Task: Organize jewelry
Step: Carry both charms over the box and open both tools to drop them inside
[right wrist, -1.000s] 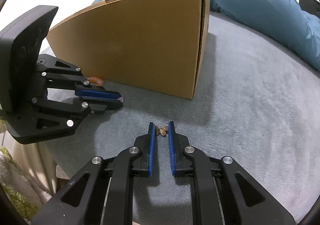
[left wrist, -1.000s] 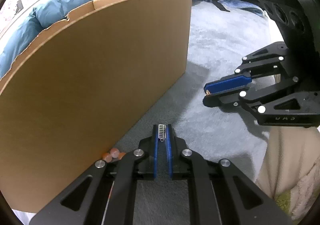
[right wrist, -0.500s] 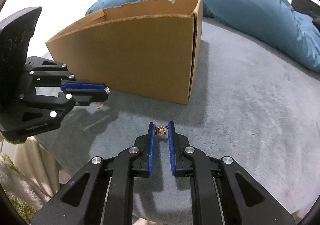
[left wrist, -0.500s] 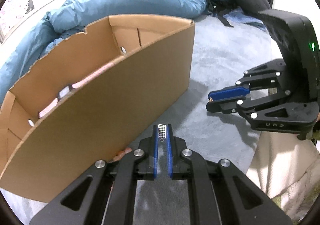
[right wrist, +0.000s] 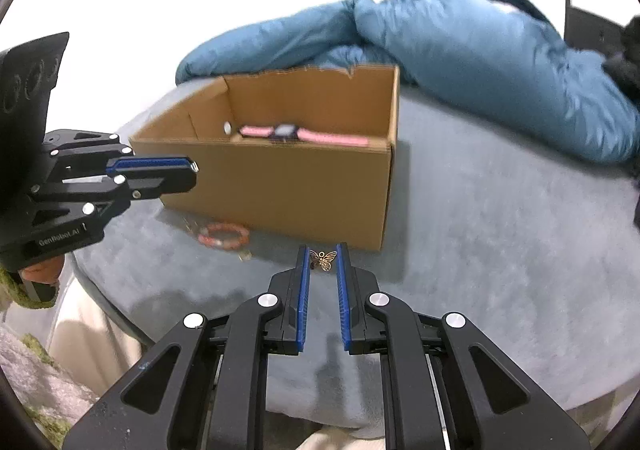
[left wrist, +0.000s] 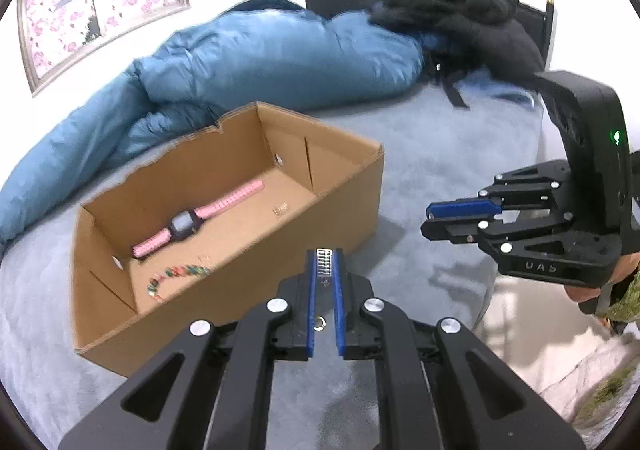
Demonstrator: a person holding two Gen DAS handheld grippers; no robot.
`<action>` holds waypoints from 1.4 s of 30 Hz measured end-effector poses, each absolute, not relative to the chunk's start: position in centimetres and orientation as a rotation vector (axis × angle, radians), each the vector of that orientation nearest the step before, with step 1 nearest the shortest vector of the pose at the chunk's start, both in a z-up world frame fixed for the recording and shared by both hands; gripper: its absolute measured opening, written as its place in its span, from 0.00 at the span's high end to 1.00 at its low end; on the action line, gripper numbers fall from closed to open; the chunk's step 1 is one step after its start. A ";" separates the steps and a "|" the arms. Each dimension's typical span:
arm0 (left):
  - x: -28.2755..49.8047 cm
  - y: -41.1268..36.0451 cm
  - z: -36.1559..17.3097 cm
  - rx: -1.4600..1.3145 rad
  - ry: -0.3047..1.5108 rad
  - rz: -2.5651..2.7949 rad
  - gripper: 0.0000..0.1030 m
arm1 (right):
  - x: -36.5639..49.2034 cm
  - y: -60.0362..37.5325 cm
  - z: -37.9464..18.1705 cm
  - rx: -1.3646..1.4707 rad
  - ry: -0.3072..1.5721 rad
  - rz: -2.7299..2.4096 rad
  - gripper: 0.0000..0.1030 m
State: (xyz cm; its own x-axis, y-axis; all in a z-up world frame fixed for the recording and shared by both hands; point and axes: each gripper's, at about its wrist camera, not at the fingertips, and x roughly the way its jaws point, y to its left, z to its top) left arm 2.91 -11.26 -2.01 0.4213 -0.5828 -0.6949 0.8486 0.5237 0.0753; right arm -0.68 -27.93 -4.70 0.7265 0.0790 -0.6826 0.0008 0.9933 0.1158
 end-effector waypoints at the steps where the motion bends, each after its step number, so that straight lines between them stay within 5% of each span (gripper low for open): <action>1: 2.9 -10.9 -1.3 0.447 0.647 -0.931 0.94 | -0.8 -27.8 -4.1 0.098 0.746 0.044 0.89; 9: 5.6 -9.1 4.5 0.372 0.546 -0.877 0.93 | 1.2 -27.4 1.6 0.042 0.639 0.091 0.89; 15: 12.1 -9.4 5.7 0.286 0.648 -0.841 0.93 | 7.1 -27.7 3.6 0.016 0.660 0.168 0.89; 29: 23.9 -14.4 -3.9 0.175 1.229 -0.757 0.94 | 19.5 -28.9 -2.5 0.013 1.063 0.258 0.89; 42: 26.0 -15.8 -7.3 0.100 1.392 -0.728 0.93 | 21.0 -28.3 -5.5 -0.021 1.148 0.270 0.89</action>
State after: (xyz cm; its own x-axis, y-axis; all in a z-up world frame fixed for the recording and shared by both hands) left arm 26.04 -15.84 -7.30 0.0006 -0.4062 -0.9138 0.5185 0.7815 -0.3470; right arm 21.05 -28.29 -5.54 0.3819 0.2010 -0.9021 -0.2230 0.9673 0.1212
